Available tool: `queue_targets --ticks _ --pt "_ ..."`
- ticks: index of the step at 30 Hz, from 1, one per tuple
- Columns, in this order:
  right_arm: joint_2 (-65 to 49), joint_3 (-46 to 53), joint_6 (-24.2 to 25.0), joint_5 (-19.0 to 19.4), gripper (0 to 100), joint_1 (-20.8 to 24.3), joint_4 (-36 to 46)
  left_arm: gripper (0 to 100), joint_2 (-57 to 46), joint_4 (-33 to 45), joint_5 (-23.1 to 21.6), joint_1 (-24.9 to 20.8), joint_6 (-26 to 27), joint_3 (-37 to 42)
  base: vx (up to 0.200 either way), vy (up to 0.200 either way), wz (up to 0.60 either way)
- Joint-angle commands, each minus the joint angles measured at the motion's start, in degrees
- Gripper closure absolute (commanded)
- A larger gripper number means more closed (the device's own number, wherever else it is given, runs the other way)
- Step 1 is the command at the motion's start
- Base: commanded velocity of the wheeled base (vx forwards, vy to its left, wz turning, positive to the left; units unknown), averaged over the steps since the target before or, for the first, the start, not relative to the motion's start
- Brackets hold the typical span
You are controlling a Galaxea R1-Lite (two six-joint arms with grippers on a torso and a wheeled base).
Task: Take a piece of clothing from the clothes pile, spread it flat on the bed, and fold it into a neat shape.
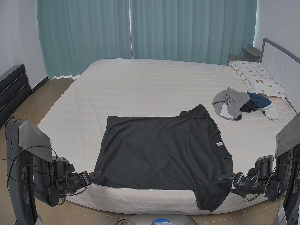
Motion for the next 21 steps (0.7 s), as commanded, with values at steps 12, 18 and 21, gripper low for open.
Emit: queue_targets --ticks 12,18,21 --pt "0.1 1.0 0.0 0.0 0 0.3 0.0 0 3.8 -1.0 1.1 -0.2 1.1 -1.3 0.0 0.0 0.0" --pt "0.2 1.0 0.0 0.0 0 0.3 0.0 100 4.5 -1.0 3.8 -1.7 1.0 -2.6 0.0 0.0 0.0" --pt "0.2 1.0 -0.1 0.0 0 0.3 0.0 100 4.5 -1.0 4.8 -2.0 1.1 -2.0 0.0 0.0 0.0"
